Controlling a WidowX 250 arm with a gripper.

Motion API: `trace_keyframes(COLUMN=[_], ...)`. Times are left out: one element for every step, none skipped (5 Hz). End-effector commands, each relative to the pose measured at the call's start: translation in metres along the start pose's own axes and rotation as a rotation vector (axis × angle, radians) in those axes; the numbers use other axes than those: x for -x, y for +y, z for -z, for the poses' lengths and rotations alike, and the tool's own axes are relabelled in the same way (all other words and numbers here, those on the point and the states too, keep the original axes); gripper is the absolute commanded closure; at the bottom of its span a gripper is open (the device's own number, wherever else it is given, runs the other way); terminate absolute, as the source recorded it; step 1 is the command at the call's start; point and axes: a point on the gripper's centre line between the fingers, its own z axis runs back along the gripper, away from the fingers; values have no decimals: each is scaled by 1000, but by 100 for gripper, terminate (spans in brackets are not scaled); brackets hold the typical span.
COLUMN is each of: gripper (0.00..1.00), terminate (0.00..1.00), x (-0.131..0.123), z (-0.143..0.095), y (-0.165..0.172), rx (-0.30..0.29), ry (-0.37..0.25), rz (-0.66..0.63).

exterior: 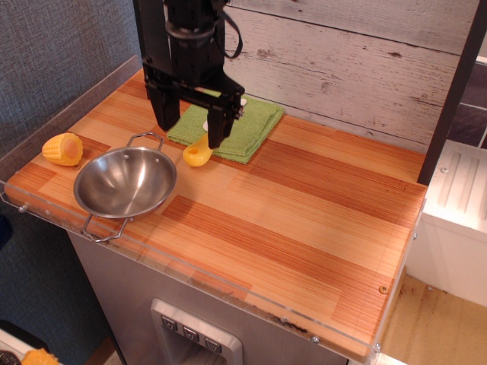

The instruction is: Place the orange handled knife at the table's lower right corner.

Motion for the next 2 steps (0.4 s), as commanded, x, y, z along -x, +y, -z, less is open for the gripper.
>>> trace_keyframes(gripper=[0,0], terminate=[0,0], x=[-14,-17], z=[12,22], y=[0,0], rx=[-2,-10], ry=[-36,-24], rz=[-4,-6])
